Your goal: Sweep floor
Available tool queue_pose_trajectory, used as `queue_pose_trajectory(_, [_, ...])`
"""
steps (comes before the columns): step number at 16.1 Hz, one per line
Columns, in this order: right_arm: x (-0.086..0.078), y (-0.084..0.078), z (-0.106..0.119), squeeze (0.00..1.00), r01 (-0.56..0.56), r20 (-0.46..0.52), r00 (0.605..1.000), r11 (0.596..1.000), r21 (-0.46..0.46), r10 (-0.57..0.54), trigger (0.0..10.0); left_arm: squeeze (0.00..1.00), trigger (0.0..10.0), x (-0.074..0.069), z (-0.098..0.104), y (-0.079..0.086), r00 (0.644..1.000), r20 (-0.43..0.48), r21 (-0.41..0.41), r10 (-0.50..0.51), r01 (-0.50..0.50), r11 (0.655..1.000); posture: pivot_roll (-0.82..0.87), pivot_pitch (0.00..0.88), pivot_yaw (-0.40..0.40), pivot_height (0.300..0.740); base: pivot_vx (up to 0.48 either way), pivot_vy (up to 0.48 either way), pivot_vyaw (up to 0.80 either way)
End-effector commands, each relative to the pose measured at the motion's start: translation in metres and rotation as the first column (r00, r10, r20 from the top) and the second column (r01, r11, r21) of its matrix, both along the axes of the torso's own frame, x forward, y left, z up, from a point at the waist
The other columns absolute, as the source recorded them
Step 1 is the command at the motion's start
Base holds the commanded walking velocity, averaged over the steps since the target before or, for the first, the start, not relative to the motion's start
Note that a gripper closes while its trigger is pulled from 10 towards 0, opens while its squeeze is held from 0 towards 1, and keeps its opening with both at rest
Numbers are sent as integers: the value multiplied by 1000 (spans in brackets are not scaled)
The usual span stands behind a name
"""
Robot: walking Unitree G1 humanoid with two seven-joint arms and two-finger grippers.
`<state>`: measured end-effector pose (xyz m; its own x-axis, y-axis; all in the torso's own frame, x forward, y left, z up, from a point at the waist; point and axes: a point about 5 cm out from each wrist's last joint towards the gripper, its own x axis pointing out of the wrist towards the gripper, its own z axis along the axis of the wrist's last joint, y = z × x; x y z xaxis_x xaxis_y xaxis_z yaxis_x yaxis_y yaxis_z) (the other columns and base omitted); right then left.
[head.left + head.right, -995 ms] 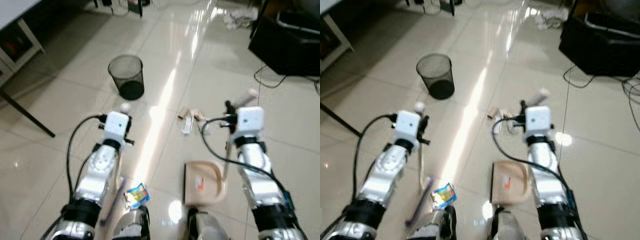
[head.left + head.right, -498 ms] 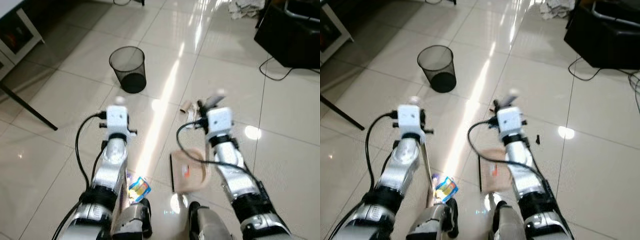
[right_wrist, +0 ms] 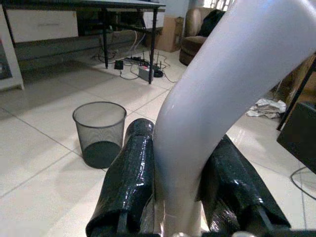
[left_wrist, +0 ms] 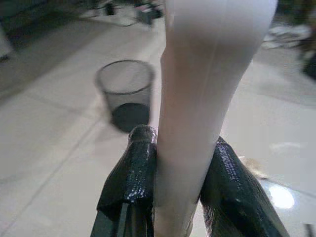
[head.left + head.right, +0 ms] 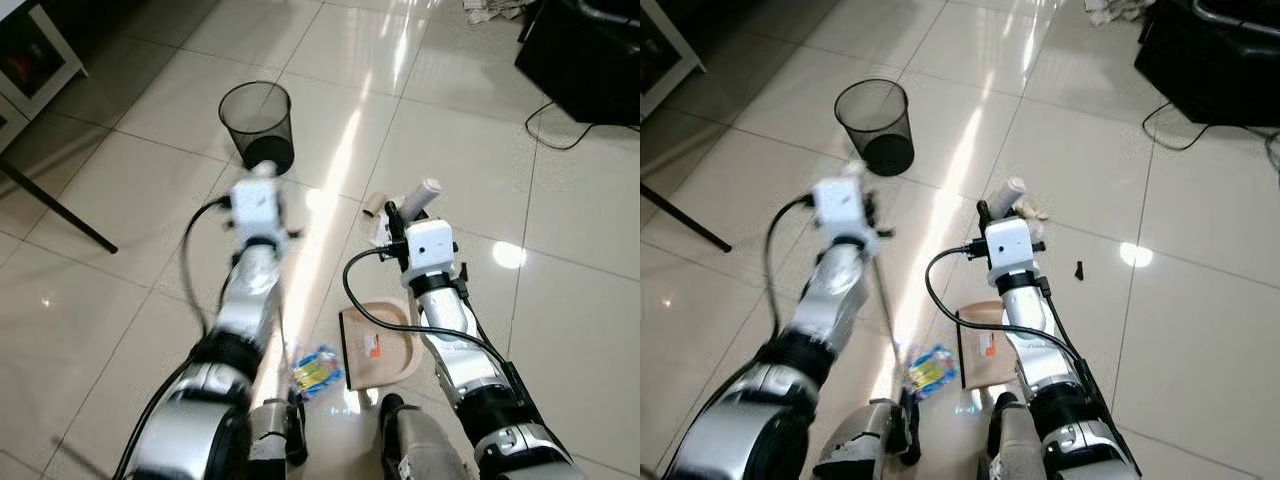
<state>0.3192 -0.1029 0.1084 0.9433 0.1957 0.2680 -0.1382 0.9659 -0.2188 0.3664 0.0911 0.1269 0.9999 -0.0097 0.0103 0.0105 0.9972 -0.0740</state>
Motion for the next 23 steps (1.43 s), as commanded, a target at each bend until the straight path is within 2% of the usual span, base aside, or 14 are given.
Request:
queue_pose_trajectory(1, [-3, 7, -9, 0, -8, -40, 999, 1000, 29, 9, 10000, 0, 10000, 2, 7, -16, 1000, 8, -166, -24, 25, 986, 50, 330, 84, 740, 0, 0, 0])
queue_pose_trajectory(5, [-2, 11, -5, 0, 37, -49, 998, 990, 133, -31, 10000, 0, 10000, 10, 22, -37, 999, 13, -228, -31, 34, 973, 24, 322, 91, 740, 0, 0, 0])
queue_pose_trajectory(10, [-2, 9, -5, 0, 45, -50, 998, 990, 137, -38, 10000, 0, 10000, 15, 30, -33, 999, 32, -230, 15, -8, 973, 19, 318, 88, 740, 0, 0, 0])
queue_pose_trajectory(12, [0, 4, -5, 0, 62, -57, 997, 988, 139, -54, 10000, 0, 10000, 20, 48, -38, 990, 121, -249, -74, 103, 963, 23, 308, 85, 740, 0, 0, 0])
queue_pose_trajectory(13, [1, 2, -6, 0, 64, -61, 997, 988, 138, -56, 10000, 0, 10000, 20, 54, -43, 978, 154, -237, -143, 177, 955, 24, 300, 85, 740, 0, 0, 0])
queue_pose_trajectory(14, [1, 2, -6, 0, 65, -62, 996, 988, 137, -57, 10000, 0, 10000, 20, 57, -46, 970, 167, -219, -176, 211, 953, 24, 300, 85, 740, 0, 0, 0])
queue_pose_trajectory(15, [2, -1, -5, 0, 69, -62, 996, 989, 134, -61, 10000, 0, 10000, 19, 61, -49, 937, 206, -107, -283, 309, 945, 27, 284, 86, 740, 0, 0, 0])
queue_pose_trajectory(17, [6, -9, -2, 0, 90, -57, 995, 986, 138, -82, 10000, 0, 10000, 20, 67, -41, 882, 237, 59, -407, 405, 912, 29, 263, 84, 740, 0, 0, 0])
queue_pose_trajectory(18, [7, -13, 0, 0, 98, -51, 994, 985, 143, -92, 10000, 0, 10000, 21, 70, -35, 862, 248, 103, -441, 430, 897, 30, 254, 83, 740, 0, 0, 0])
queue_pose_trajectory(19, [9, -21, 3, 0, 114, -43, 993, 983, 146, -109, 10000, 0, 10000, 23, 75, -21, 845, 259, 138, -468, 448, 884, 27, 238, 81, 740, 0, 0, 0])
queue_pose_trajectory(20, [10, -22, 3, 0, 119, -43, 993, 982, 146, -114, 10000, 0, 10000, 24, 76, -18, 844, 260, 143, -469, 447, 883, 27, 234, 80, 740, 0, 0, 0])
queue_pose_trajectory(23, [13, -36, 7, 0, 145, -34, 989, 977, 156, -142, 10000, 0, 10000, 28, 84, 14, 842, 271, 167, -467, 436, 884, 31, 193, 73, 740, 0, 0, 0])
